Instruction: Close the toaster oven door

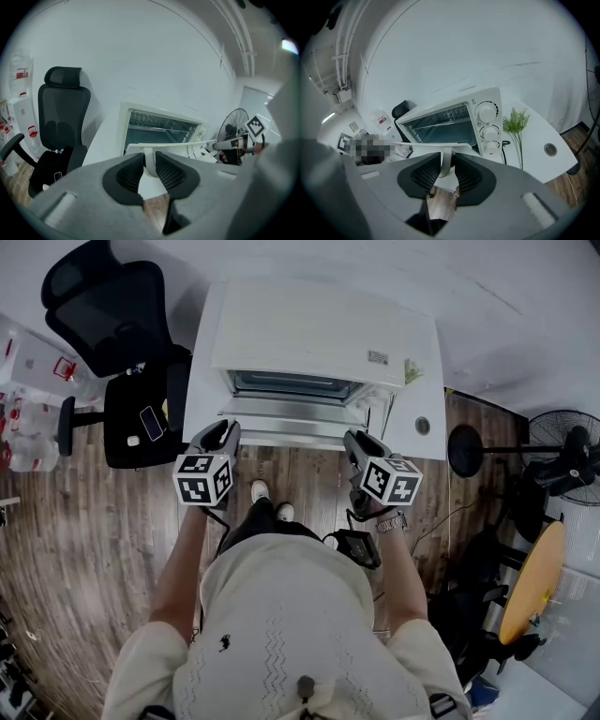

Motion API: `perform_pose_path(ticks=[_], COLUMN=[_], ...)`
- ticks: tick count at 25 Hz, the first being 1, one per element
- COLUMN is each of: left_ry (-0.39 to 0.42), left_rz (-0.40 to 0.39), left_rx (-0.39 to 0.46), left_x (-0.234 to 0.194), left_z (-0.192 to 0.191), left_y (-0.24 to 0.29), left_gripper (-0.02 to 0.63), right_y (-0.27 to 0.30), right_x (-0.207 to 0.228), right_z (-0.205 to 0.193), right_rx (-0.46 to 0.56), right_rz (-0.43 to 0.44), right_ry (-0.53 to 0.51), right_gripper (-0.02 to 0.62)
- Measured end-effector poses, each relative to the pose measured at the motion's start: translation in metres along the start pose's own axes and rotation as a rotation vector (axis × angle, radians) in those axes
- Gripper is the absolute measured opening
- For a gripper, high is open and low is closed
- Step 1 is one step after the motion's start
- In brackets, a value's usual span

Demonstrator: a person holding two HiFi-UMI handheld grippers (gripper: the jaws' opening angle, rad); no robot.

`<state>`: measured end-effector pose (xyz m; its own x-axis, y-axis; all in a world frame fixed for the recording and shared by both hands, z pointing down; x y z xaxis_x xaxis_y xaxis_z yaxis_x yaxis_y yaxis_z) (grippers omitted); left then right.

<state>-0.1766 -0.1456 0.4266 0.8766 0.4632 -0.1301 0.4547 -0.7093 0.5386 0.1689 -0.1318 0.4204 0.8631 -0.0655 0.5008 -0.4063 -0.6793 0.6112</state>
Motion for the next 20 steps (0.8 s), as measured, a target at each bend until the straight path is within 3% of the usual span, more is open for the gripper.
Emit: perform_pose_path(ticks=[20], left_ry=[-0.035], left_rz=[-0.020], left_rx=[0.053], left_x=[-0.012], left_z=[0.024], left_y=[0.012], left_gripper=[0.083], right_y=[0.007], right_x=[-0.001], right_z=[0.026], right_rx=[0.061], right_rz=[0.021], right_ry=[0.044], right_gripper=[0.109])
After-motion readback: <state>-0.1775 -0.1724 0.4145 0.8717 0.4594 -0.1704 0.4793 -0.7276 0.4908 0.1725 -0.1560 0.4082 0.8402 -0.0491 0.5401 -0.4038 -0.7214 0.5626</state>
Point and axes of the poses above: the fingertips, and each gripper's own axes: y forward along the fingers, x to its right, z out of its top, the point moved 10 cm from there along -y, backward along the fingers, and after that the axes turned 11 degrees about y, right-handed, at the moved point
